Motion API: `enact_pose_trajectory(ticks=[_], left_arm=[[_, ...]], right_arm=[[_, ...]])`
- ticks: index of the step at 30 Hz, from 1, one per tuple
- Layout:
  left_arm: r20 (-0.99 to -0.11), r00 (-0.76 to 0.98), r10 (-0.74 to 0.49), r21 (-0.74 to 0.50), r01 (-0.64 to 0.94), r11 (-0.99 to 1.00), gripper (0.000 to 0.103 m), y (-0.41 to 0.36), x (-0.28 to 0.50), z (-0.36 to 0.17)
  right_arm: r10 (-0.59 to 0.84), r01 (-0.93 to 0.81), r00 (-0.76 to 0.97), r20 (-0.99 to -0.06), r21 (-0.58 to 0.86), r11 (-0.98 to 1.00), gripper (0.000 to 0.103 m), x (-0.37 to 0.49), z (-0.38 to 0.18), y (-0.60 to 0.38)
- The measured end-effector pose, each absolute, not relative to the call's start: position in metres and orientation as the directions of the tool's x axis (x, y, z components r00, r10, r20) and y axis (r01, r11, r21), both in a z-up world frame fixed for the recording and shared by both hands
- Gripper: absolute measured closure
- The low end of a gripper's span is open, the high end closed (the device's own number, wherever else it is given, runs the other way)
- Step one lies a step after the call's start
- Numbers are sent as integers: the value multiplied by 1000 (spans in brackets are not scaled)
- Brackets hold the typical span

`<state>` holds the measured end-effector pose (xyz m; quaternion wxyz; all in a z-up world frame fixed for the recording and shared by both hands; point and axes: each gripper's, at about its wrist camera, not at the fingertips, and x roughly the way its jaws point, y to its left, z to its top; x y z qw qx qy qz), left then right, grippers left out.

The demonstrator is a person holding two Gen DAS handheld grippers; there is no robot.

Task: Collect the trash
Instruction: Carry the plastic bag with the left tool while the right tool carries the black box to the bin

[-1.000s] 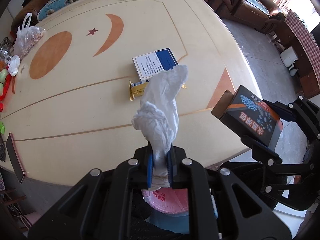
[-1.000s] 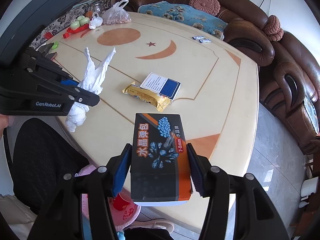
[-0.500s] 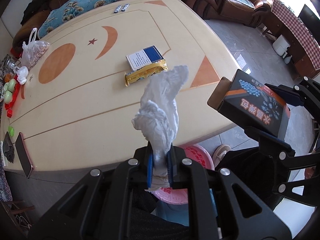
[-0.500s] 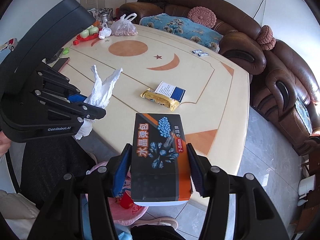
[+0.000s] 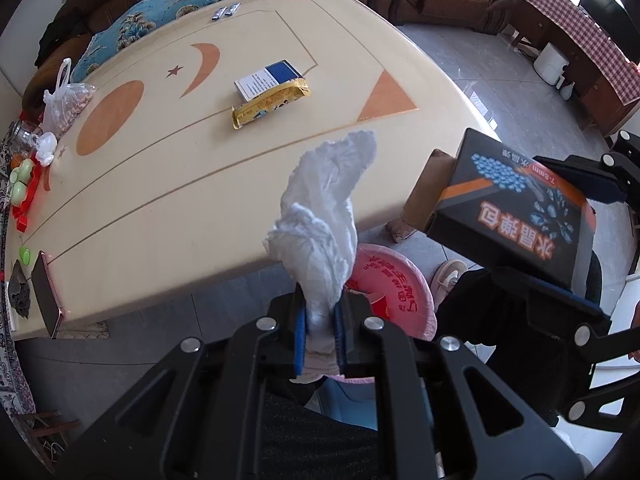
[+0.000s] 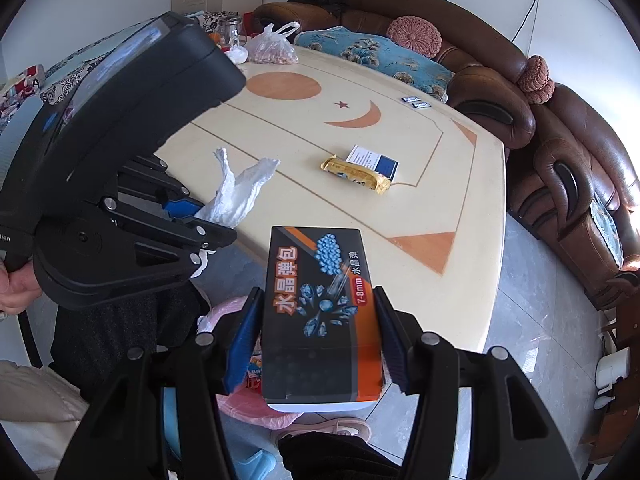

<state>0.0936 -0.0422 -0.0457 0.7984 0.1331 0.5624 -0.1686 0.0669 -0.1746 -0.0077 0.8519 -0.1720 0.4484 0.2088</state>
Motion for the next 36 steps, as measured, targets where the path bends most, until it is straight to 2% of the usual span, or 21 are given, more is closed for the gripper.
enact_pose_trajectory(ticks=[20,36], left_arm=[[-952,279,-126,27,484,874,91,-53,59,-80],[-977,181,-113,-9,495,869,91,-61,64,-145]], right_arm=[[200,-520,449,-871,-73,851,50,32,-44,-166],[197,-503,362,-911,-13,864,50,35,-109,-174]])
